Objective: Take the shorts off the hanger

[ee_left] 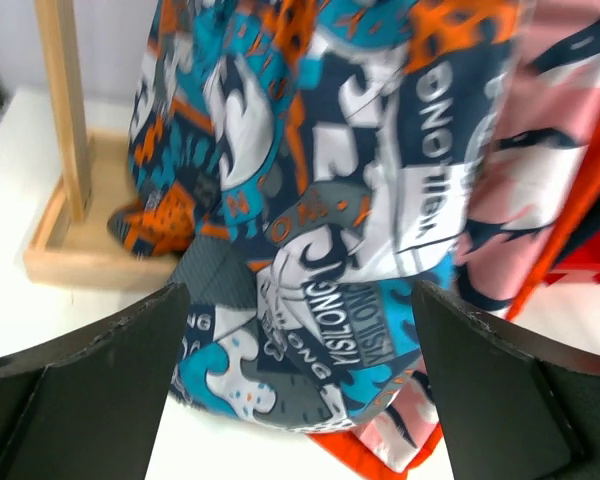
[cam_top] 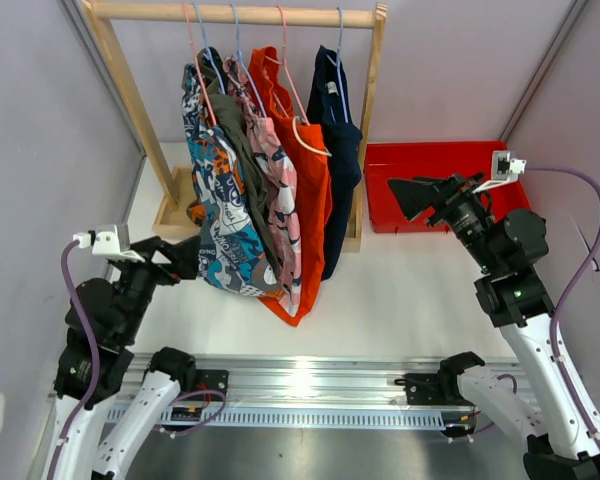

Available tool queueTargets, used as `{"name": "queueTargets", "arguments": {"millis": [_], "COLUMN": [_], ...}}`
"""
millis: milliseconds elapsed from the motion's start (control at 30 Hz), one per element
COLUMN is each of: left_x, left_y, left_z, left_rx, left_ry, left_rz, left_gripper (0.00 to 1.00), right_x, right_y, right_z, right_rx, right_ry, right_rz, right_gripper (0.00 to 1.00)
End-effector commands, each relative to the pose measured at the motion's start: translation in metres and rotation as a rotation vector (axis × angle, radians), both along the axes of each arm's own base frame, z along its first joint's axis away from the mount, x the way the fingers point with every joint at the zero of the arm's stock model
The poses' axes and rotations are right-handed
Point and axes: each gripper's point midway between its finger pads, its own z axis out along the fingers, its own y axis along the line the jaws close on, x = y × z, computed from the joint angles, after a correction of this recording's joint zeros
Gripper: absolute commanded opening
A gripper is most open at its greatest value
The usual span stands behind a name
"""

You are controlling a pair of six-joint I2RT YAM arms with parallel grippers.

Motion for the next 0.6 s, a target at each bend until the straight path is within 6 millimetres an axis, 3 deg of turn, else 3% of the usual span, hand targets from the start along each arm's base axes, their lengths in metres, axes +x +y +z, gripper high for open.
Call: {"name": "queueTargets", "arguments": {"millis": [0, 33, 67, 100, 167, 200, 233, 267, 400, 467, 500, 533, 567], "left_x": [0.002, 0.002, 0.007, 0.000, -0.009, -0.025, -0.051, -0.062, -0.057, -0.060, -0.037, -0.045, -0.031], "left_y": [-0.014, -0.012, -0.017, -0.017, -0.030, -0.041, -0.071, -0.078, -0.088, -0.089, -0.097, -0.092, -0.099], "left_z": [0.009, 0.020, 0.013, 0.039, 0.064, 0.079, 0.088, 0.106, 0.119, 0.147, 0.144, 0.181, 0.181], "left_rx": [0.057, 0.071, 0.091, 0.075, 0.027, 0.014, 0.031, 0.013, -0.132, -0.129, -0.115, -0.102, -0.081], "left_ry": [-0.003, 0.002, 0.053, -0.005, -0.069, -0.133, -0.207, -0.304, -0.317, -0.406, -0.346, -0.385, -0.338], "left_rz": [-0.084, -0.076, -0.094, -0.106, -0.184, -0.273, -0.494, -0.548, -0.578, -0.597, -0.589, -0.581, -0.590], "left_gripper": [0.99, 0.99, 0.99, 0.99, 0.99, 0.99, 0.99, 0.99, 0.99, 0.99, 0.99, 0.99, 0.99], "right_x": [-0.004, -0.005, -0.005, -0.005, -0.004, -0.004, -0.005, -0.006, -0.014, -0.018, -0.019, -0.016, -0.016], "right_y": [0.001, 0.000, 0.000, -0.002, -0.004, -0.006, -0.009, -0.009, -0.019, -0.023, -0.025, -0.024, -0.024], "right_z": [0.013, 0.013, 0.009, 0.000, -0.011, -0.018, -0.020, -0.025, -0.029, -0.032, -0.028, -0.032, -0.040], "right_rx": [0.019, 0.018, 0.010, -0.005, -0.009, -0.005, -0.002, -0.010, 0.015, 0.006, -0.002, -0.025, -0.046], "right_ry": [-0.024, -0.029, -0.022, 0.004, 0.031, 0.070, 0.079, 0.089, 0.065, 0.082, 0.086, 0.102, 0.130], "right_rz": [0.008, 0.003, -0.002, -0.013, -0.028, -0.035, -0.050, -0.051, -0.090, -0.103, -0.111, -0.114, -0.115], "right_gripper": [0.99, 0.99, 0.99, 0.99, 0.99, 0.99, 0.99, 0.99, 0.99, 0.99, 0.98, 0.98, 0.99]}}
